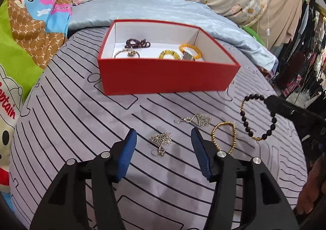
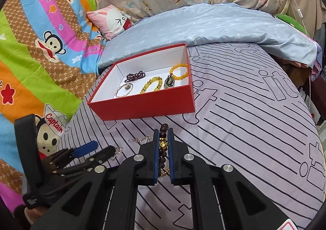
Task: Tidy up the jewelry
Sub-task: 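Carry the brown bead bracelet and silver chain into the red box and open both tools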
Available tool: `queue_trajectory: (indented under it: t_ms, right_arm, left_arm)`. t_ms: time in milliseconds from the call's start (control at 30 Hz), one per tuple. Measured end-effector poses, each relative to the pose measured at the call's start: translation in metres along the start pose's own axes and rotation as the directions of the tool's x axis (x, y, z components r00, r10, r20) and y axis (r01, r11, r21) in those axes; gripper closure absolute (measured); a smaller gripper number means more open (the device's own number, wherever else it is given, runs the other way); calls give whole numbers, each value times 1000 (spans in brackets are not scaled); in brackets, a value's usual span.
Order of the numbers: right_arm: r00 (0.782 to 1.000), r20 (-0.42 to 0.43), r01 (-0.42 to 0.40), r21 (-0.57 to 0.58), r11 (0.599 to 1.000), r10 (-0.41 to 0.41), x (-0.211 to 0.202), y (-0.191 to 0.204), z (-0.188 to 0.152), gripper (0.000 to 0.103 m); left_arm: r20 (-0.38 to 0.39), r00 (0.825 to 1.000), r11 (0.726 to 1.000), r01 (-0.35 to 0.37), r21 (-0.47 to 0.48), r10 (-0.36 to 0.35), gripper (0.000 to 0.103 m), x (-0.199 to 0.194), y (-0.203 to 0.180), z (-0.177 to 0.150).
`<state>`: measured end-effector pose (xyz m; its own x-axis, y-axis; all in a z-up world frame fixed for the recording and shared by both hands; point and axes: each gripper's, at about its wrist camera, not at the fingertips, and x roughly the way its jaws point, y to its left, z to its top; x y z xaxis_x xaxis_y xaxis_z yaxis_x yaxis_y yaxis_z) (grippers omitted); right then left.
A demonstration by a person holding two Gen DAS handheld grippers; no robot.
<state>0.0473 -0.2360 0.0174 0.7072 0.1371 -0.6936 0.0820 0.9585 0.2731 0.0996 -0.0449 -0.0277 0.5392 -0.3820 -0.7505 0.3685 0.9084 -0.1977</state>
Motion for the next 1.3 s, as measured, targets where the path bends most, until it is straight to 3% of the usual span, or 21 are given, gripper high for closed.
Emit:
queue_trajectory:
  t_ms: [67,200,333,400,667,967,1300]
  right_arm:
    - [1000,-3,-4,1,1000,4,2,1,-1,96]
    - [1000,-10,-9,3,1000,9,5,1,-3,96]
    - [1000,-15,-14,5,1000,14,8,1,-3,96]
    - [1000,-16,-16,6,1000,16,9,1,-4,96]
    - [1000,-7,-17,4,1000,17,7,3,-2,96]
    - [1000,15,-24,4,1000,24,-1,2,5,96]
    - [993,86,-73,-61,995,78,-10,15,49,96]
  left_arm:
    - [-15,1000,1000,-3,-5,3,53,7,0,-2]
    - [-48,999,1000,3,-8,-3,73,18,1,-6]
    - [-37,999,1000,-16,-2,16,87,20,1,-7]
    - [-38,999,1000,-13,-9,12,89,20,2,-6]
    - [-27,999,1000,16,-16,-17,97,11,2,-1]
    - [26,999,999,42,-15,-41,97,-13,1,15]
    - [146,988,999,41,22,-44,97,-43,-2,69]
